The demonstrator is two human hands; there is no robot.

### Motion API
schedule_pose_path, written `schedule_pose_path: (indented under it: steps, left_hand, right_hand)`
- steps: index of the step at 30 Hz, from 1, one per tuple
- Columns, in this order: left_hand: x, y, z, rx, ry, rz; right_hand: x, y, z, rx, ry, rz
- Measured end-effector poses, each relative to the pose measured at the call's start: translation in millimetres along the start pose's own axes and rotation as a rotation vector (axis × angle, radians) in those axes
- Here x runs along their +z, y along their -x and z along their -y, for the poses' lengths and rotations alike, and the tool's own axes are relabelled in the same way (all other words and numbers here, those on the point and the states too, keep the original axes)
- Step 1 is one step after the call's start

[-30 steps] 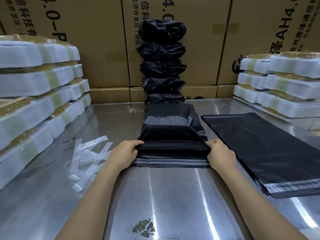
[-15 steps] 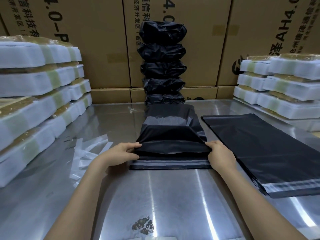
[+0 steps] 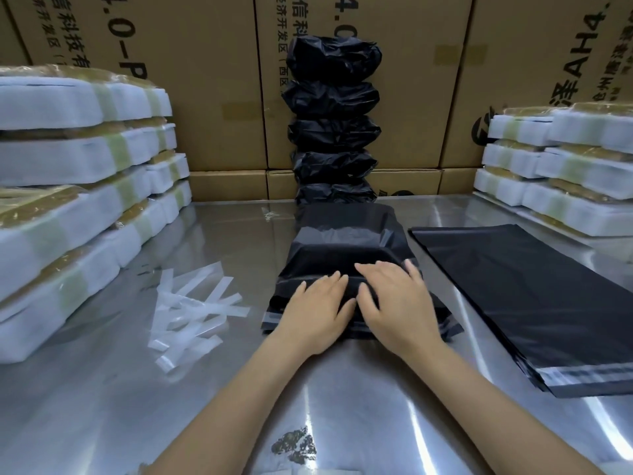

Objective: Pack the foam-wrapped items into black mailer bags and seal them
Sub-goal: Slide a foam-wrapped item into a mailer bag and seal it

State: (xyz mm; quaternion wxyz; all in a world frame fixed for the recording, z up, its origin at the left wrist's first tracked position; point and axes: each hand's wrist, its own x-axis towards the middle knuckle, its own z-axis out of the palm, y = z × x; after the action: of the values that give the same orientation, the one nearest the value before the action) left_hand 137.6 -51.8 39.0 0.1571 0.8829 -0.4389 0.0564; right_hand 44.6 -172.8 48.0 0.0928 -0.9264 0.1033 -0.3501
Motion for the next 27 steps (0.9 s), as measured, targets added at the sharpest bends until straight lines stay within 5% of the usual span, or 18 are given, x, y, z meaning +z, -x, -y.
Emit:
schedule_pose_path:
  steps: [6,14,27]
  left_hand:
    - [5.4,1.4,12.6,-0.086,0.024,0.128]
    - [8.7,-1.7,21.4,-0.173,-0.017,0.189]
    - [5.4,7.5,29.6,-0.423,-0.052,0.066]
  right_hand:
    - [20.1,0.2,-26.1,0.271,0.086,0.467]
    - [20.4,-0.3,-29.4,0.353,0.114,0.553]
    - [7.1,7.7,-33.4,0.49,0.18,0.555]
